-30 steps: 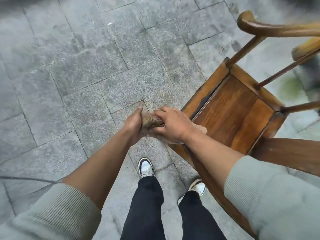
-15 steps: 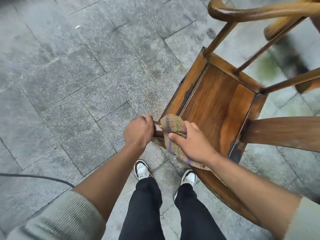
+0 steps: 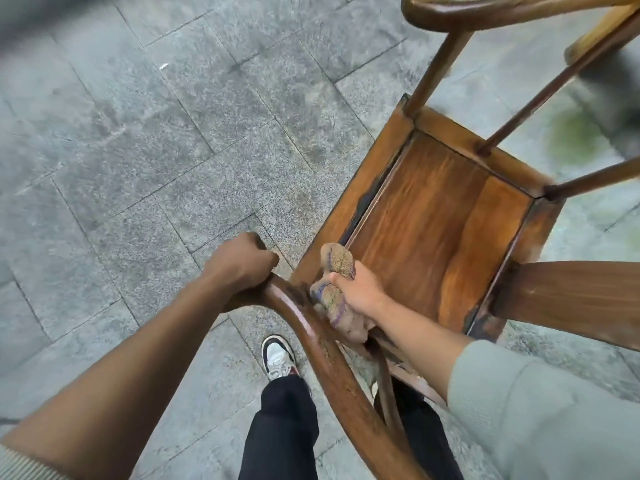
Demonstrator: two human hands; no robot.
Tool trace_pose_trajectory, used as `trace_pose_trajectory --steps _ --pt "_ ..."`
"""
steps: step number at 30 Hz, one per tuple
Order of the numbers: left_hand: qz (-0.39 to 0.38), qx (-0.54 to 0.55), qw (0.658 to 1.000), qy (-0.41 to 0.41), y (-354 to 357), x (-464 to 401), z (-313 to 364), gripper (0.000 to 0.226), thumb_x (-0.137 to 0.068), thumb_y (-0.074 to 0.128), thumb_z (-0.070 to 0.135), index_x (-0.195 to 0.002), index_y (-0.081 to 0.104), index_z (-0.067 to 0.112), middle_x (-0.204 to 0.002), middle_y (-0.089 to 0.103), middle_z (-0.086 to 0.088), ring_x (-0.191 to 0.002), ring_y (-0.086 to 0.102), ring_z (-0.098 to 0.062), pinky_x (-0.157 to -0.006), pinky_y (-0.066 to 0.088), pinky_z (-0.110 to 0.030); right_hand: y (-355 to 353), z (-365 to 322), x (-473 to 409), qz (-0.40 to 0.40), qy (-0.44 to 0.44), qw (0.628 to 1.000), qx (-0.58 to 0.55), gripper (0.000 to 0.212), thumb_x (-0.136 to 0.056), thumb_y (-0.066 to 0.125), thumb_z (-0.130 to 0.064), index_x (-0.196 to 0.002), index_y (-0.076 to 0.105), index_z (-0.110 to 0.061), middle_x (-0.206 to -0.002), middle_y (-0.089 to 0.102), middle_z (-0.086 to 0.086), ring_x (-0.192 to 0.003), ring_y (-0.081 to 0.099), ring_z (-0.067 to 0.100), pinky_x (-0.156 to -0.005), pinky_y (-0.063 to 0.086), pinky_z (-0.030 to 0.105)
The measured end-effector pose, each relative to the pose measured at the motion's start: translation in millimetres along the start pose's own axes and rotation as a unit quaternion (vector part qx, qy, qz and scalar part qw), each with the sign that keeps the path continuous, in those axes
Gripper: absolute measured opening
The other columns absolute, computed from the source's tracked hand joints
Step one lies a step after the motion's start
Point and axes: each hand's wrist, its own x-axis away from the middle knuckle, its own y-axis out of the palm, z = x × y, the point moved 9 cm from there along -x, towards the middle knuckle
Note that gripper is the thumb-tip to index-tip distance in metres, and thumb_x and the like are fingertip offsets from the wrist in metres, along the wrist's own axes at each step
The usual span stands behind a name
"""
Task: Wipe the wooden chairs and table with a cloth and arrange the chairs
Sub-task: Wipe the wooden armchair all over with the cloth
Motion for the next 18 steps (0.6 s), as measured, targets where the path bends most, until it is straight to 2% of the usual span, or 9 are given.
trace_pose_trajectory --steps 3,5,8,10,12,13,14,16,18 --pt "0.032 -0.058 0.996 0.062 4 -16 45 0.041 -0.090 0.056 0.043 -0.120 0.057 0.016 -0.104 0.062 -0.008 -0.094 0.058 -0.025 -0.077 0.047 -0.037 -42 8 -16 0.033 -0.049 0.998 0.000 0.034 -0.097 0.068 -0.041 -0.123 0.061 -0.020 -0.123 0.068 0.002 -0.116 0.063 0.024 -0.096 0.051 0.037" --pt "0.020 -0.111 0.989 0.097 20 -29 76 0.051 -0.094 0.052 0.044 -0.134 0.049 0.013 -0.125 0.054 -0.015 -0.113 0.053 -0.032 -0.091 0.048 -0.043 -74 4 -21 0.062 -0.087 0.994 0.022 0.035 -0.095 0.067 -0.045 -0.123 0.057 -0.026 -0.123 0.066 -0.001 -0.115 0.062 0.023 -0.093 0.051 0.038" --pt "0.007 -0.162 0.977 0.135 51 -52 125 0.055 -0.095 0.048 0.043 -0.141 0.041 0.013 -0.137 0.045 -0.017 -0.126 0.045 -0.035 -0.100 0.045 -0.049 -140 -2 -31 0.160 -0.139 0.973 0.088 0.055 -0.091 0.067 -0.050 -0.138 0.041 -0.037 -0.135 0.060 -0.004 -0.114 0.062 0.022 -0.093 0.052 0.041" --pt "0.026 -0.169 0.975 0.141 68 -62 144 0.055 -0.095 0.045 0.042 -0.142 0.038 0.014 -0.142 0.041 -0.017 -0.130 0.042 -0.036 -0.103 0.042 -0.051 -176 -5 -37 0.228 -0.171 0.949 0.138 0.061 -0.090 0.065 -0.052 -0.142 0.034 -0.042 -0.131 0.054 -0.005 -0.097 0.063 0.023 -0.079 0.051 0.036" --pt "0.032 -0.172 0.972 0.156 94 -74 154 0.060 -0.096 0.041 0.043 -0.147 0.029 0.015 -0.152 0.031 -0.020 -0.139 0.034 -0.038 -0.111 0.036 -0.055 -188 0 -51 0.241 -0.187 0.933 0.194 0.058 -0.093 0.058 -0.058 -0.143 0.033 -0.042 -0.125 0.047 -0.004 -0.088 0.062 0.022 -0.071 0.049 0.033" --pt "0.027 -0.182 0.968 0.171 110 -82 157 0.063 -0.097 0.039 0.045 -0.151 0.022 0.016 -0.158 0.022 -0.020 -0.144 0.026 -0.039 -0.116 0.030 -0.055 -185 7 -62 0.230 -0.183 0.926 0.237 0.058 -0.095 0.052 -0.062 -0.146 0.033 -0.041 -0.129 0.046 -0.002 -0.096 0.063 0.025 -0.075 0.052 0.036" --pt "0.023 -0.194 0.963 0.188 126 -91 160 0.067 -0.098 0.036 0.047 -0.154 0.014 0.018 -0.162 0.013 -0.020 -0.149 0.017 -0.039 -0.120 0.022 -0.054 -177 19 -73 0.214 -0.174 0.914 0.297 0.061 -0.095 0.047 -0.065 -0.150 0.034 -0.041 -0.140 0.045 0.001 -0.109 0.060 0.029 -0.086 0.053 0.042" --pt "0.029 -0.213 0.951 0.223 148 -107 165 0.071 -0.098 0.028 0.052 -0.158 0.002 0.023 -0.166 -0.004 -0.016 -0.153 0.000 -0.034 -0.124 0.009 -0.049 -162 34 -87 0.212 -0.185 0.872 0.400 0.067 -0.095 0.043 -0.068 -0.155 0.036 -0.040 -0.159 0.038 0.007 -0.130 0.047 0.038 -0.111 0.040 0.052" --pt "0.078 -0.228 0.937 0.252 156 -129 169 0.073 -0.098 0.021 0.055 -0.159 -0.002 0.022 -0.165 -0.012 -0.015 -0.153 -0.010 -0.031 -0.124 0.004 -0.048 -155 34 -101 0.237 -0.230 0.855 0.400 0.068 -0.093 0.045 -0.066 -0.155 0.040 -0.037 -0.163 0.035 0.009 -0.135 0.042 0.044 -0.120 0.029 0.056"
